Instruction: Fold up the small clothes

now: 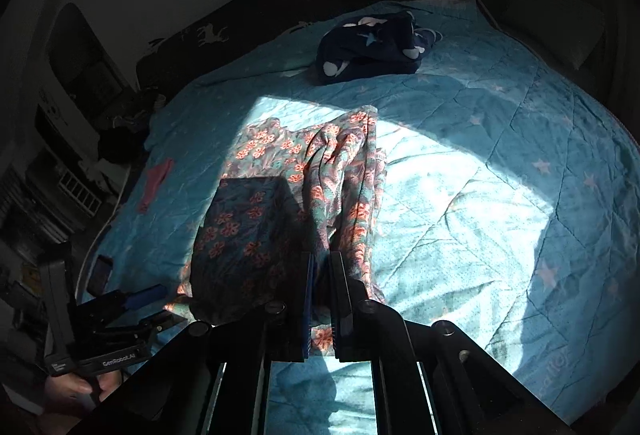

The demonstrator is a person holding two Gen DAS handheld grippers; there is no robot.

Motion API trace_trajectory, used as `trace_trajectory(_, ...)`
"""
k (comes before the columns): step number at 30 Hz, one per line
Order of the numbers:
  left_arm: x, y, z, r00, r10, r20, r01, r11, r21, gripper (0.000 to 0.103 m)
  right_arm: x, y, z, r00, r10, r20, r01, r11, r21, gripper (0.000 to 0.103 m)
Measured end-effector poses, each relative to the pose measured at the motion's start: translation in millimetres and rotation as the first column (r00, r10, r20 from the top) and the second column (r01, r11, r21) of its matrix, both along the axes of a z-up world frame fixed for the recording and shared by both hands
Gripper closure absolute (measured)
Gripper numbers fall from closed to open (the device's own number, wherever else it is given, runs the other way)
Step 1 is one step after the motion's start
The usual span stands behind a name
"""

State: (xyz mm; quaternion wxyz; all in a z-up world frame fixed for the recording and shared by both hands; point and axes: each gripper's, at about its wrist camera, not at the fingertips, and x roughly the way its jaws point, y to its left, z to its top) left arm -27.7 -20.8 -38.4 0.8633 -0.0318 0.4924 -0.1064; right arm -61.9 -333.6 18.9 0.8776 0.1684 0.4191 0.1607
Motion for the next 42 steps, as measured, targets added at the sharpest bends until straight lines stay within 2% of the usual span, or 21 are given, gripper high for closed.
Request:
trace_trajectory(1, -1, 3, -2, 1.0, 0.001, -0.009, -0.001, 1.0, -0.011, 0.038, -2, -3, -5, 1.0, 0.011, -0.025, -0.011, 1.0, 0.021, 0.097)
trace_trajectory(3, -4, 5, -7, 1.0, -0.011, -0.028, 0.011, 1.0, -0.026, 0.038, -4, -6, -23, 0.996, 0.013, -0.086, -0.013, 1.0, -0.001, 0.097)
trace_trajectory(7, -10, -4, -9, 0.999, -0.04, -0.036, 0.04, 0.999, 0.006, 0.038, -5, -12, -50, 0.989, -0.033, -0.142, 0.029, 0.999, -0.031, 0.091)
trace_trajectory(10, -14, -4, 3, 0.997, -0.074, -0.035, 0.073, 0.997, -0.017, 0.038, -6, -21, -38, 0.992, -0.072, -0.107, 0.068, 0.997, -0.037, 0.084)
trace_trajectory(14, -14, -1, 34, 0.991, -0.125, 0.038, 0.127, 0.988, -0.087, 0.038, 5, -27, -7, 0.995, -0.097, -0.015, 0.096, 0.992, -0.08, 0.084)
trace_trajectory(17, 2, -6, 54, 0.986, -0.137, 0.1, 0.149, 0.98, -0.13, 0.038, 32, -24, 7, 0.999, -0.03, 0.009, 0.03, 1.0, -0.003, 0.082)
trace_trajectory(19, 21, -14, 55, 0.981, -0.149, 0.126, 0.168, 0.974, -0.151, 0.038, 57, -20, 4, 1.0, -0.001, -0.019, 0.002, 0.999, 0.038, 0.08)
trace_trajectory(21, 42, -25, 43, 0.985, -0.136, 0.107, 0.152, 0.976, -0.157, 0.04, 84, -18, -9, 0.997, 0.004, -0.078, 0.004, 0.995, 0.103, 0.077)
trace_trajectory(22, 51, -30, 34, 0.987, -0.136, 0.082, 0.148, 0.977, -0.153, 0.045, 95, -19, -17, 0.994, 0.002, -0.11, 0.014, 0.989, 0.146, 0.074)
trace_trajectory(24, 62, -42, 10, 0.987, -0.16, 0.018, 0.161, 0.977, -0.14, 0.047, 111, -17, -33, 0.985, 0.015, -0.171, 0.024, 0.974, 0.224, 0.073)
trace_trajectory(26, 60, -48, -5, 0.984, -0.177, 0.028, 0.179, 0.979, -0.095, 0.047, 121, -15, -45, 0.976, 0.028, -0.215, 0.032, 0.962, 0.272, 0.073)
trace_trajectory(29, 57, -54, -5, 0.975, -0.216, 0.055, 0.218, 0.975, -0.051, 0.045, 136, -13, -52, 0.972, 0.03, -0.233, 0.039, 0.957, 0.286, 0.073)
trace_trajectory(31, 58, -54, -5, 0.974, -0.221, 0.048, 0.224, 0.973, -0.058, 0.045, 148, -13, -50, 0.976, 0.02, -0.218, 0.049, 0.951, 0.306, 0.073)
trace_trajectory(32, 60, -53, -5, 0.975, -0.22, 0.043, 0.223, 0.973, -0.068, 0.045, 153, -12, -48, 0.979, 0.013, -0.206, 0.053, 0.948, 0.315, 0.076)
trace_trajectory(33, 61, -52, -5, 0.975, -0.218, 0.039, 0.221, 0.972, -0.077, 0.045, 157, -12, -44, 0.983, 0.008, -0.185, 0.051, 0.949, 0.311, 0.084)
trace_trajectory(34, 62, -49, -5, 0.975, -0.217, 0.037, 0.22, 0.972, -0.086, 0.045, 159, -11, -39, 0.987, -0.012, -0.161, 0.058, 0.956, 0.289, 0.099)
trace_trajectory(36, 63, -44, -5, 0.976, -0.216, 0.039, 0.219, 0.971, -0.095, 0.044, 157, -18, -31, 0.99, -0.073, -0.121, 0.099, 0.969, 0.225, 0.1)
trace_trajectory(38, 64, -41, -6, 0.977, -0.212, 0.037, 0.214, 0.971, -0.101, 0.044, 161, -30, -35, 0.984, -0.125, -0.124, 0.144, 0.976, 0.164, 0.1)
trace_trajectory(40, 63, -39, -7, 0.978, -0.207, 0.035, 0.209, 0.972, -0.103, 0.043, 163, -39, -45, 0.974, -0.181, -0.136, 0.188, 0.981, 0.039, 0.098)
trace_trajectory(41, 63, -38, -7, 0.979, -0.204, 0.032, 0.206, 0.973, -0.105, 0.043, 162, -41, -48, 0.974, -0.169, -0.148, 0.174, 0.984, 0.022, 0.096)
trace_trajectory(42, 63, -36, -6, 0.98, -0.198, 0.024, 0.2, 0.974, -0.109, 0.043, 159, -45, -51, 0.976, -0.144, -0.161, 0.155, 0.986, 0.059, 0.095)
